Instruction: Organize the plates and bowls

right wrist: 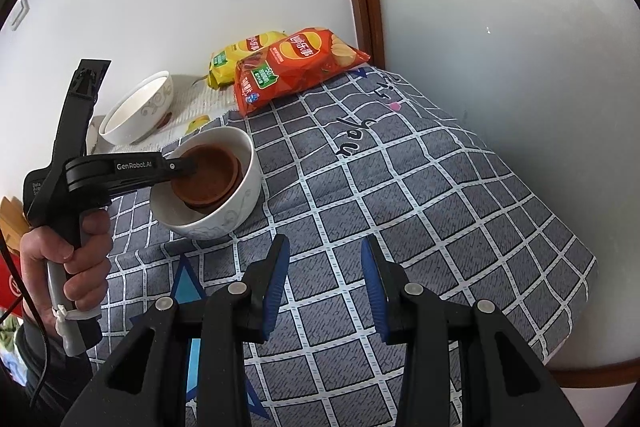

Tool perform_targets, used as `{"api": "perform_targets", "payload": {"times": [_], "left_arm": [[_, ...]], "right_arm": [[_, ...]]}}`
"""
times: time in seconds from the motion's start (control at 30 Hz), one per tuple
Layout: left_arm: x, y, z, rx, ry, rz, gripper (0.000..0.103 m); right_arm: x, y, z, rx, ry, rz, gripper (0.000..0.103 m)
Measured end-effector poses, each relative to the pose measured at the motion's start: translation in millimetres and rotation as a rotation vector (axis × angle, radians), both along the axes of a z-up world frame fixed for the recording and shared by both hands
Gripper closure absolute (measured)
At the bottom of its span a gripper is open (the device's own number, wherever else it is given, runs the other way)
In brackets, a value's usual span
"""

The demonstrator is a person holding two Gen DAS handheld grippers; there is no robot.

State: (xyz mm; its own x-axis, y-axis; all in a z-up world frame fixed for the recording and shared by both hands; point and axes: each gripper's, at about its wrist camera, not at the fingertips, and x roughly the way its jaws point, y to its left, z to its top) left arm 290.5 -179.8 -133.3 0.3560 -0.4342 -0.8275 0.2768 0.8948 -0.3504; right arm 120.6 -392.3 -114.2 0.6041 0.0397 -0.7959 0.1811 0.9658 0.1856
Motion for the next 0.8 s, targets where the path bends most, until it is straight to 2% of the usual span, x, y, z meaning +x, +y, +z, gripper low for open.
{"api": "perform_targets", "payload": {"times": [0.4, 0.67, 0.73, 0.8], "left_arm": [[-5, -2, 4, 0.061, 0.002, -0.032, 0.092], [-10, 7, 27, 0.065, -0.034, -0.032, 0.091], [-11, 13, 33, 0.071, -0.048, -0.016, 0.08], [-11, 20, 38, 0.088, -0.067, 0.006, 0.075]], "right_arm": [[18, 12, 9, -0.006, -0.028, 0.033, 0.066], [30, 21, 20, -0.002, -0.059, 0.076, 0.066], [33, 22, 23, 0.002, -0.065, 0.082, 0.066], [36, 23, 25, 0.008, -0.074, 0.09, 0.066]]}}
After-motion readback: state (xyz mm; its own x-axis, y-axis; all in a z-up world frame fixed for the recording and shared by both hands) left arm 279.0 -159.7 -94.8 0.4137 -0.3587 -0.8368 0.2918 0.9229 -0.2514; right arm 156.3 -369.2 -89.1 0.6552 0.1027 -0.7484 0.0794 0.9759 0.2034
